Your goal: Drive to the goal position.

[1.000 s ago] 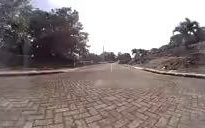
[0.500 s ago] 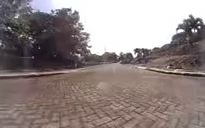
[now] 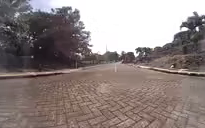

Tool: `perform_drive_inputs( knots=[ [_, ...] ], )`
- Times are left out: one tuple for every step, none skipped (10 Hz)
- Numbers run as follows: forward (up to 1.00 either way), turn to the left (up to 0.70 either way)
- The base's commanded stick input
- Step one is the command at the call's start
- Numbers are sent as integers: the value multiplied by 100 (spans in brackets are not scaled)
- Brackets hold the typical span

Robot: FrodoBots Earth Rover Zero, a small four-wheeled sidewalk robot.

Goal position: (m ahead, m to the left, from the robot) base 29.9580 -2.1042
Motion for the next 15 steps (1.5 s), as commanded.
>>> perform_drive_inputs(
  knots=[
    [70, 0],
    [70, 0],
    [70, 0],
    [70, 0],
    [70, 0],
    [70, 0],
    [70, 0],
    [70, 0],
    [70, 0],
    [70, 0],
    [70, 0],
    [70, 0],
    [70, 0],
    [70, 0],
    [70, 0]
  ],
)
